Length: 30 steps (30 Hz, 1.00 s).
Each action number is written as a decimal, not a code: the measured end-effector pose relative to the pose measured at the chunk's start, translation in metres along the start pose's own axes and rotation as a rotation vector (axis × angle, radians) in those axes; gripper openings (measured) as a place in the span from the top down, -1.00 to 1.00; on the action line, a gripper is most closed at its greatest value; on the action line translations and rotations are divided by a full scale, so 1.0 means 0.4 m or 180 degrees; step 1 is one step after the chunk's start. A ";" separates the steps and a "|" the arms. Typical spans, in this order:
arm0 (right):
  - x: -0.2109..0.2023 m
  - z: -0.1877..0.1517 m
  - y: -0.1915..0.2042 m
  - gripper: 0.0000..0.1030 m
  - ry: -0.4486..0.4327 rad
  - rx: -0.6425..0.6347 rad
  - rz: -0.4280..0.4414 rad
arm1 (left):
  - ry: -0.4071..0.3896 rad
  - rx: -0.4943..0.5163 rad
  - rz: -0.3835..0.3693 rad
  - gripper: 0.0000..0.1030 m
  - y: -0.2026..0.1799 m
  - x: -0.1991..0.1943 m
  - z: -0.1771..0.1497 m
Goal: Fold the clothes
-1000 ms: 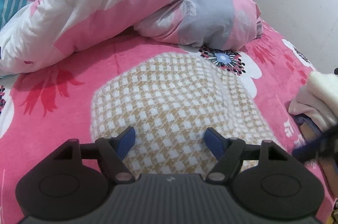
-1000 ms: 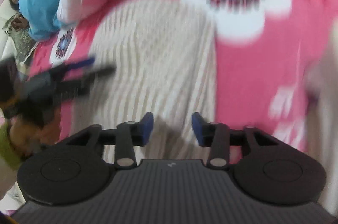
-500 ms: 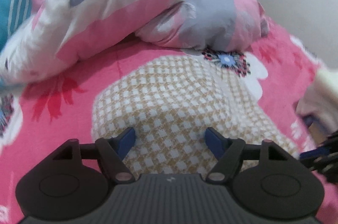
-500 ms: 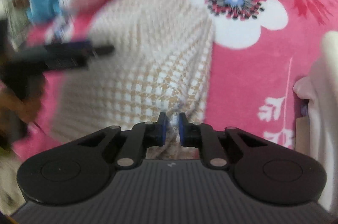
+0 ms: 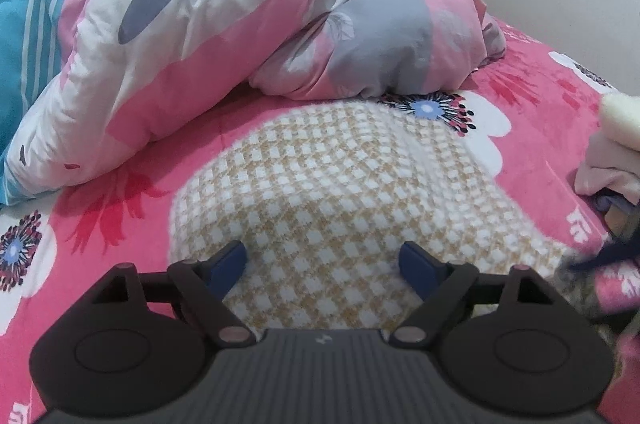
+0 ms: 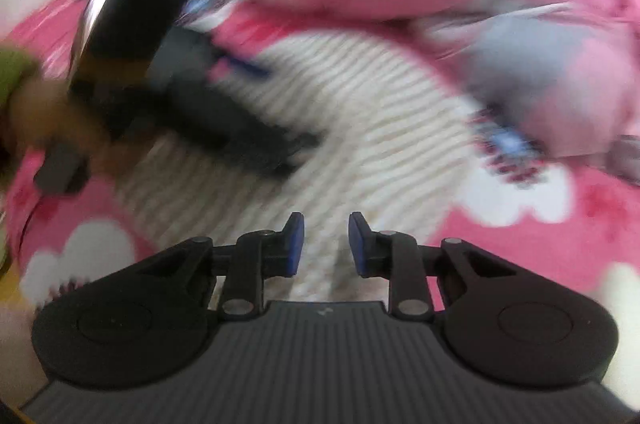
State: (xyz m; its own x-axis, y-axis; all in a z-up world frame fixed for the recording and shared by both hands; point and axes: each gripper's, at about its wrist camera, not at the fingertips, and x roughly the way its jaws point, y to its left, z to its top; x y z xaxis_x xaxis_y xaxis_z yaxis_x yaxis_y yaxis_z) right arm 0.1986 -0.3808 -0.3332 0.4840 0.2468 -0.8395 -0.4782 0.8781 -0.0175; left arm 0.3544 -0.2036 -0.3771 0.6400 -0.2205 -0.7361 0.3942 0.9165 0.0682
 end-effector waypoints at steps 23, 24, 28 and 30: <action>0.038 0.151 -0.116 0.75 0.0085 0.0244 -0.0231 | 0.0605 -0.1001 -0.0329 -0.43 0.162 -0.096 -0.006; 0.022 0.183 -0.119 0.75 -0.0064 0.0303 -0.0210 | 0.0708 -0.1062 -0.0370 -0.43 0.166 -0.091 -0.021; 0.134 0.262 -0.105 0.75 -0.0200 0.0310 -0.0020 | 0.0982 -0.1375 -0.0438 -0.56 0.176 -0.062 -0.062; 0.226 0.279 -0.098 0.76 -0.0083 0.0234 0.0048 | 0.1166 -0.1646 -0.0511 -0.61 0.197 -0.039 -0.072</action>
State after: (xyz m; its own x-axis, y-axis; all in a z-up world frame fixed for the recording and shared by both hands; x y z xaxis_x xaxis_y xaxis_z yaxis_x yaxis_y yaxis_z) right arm 0.3430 -0.3472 -0.3479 0.4965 0.2700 -0.8250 -0.4311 0.9016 0.0356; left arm 0.3566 -0.1185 -0.3797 0.2974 -0.3236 -0.8982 0.0395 0.9442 -0.3271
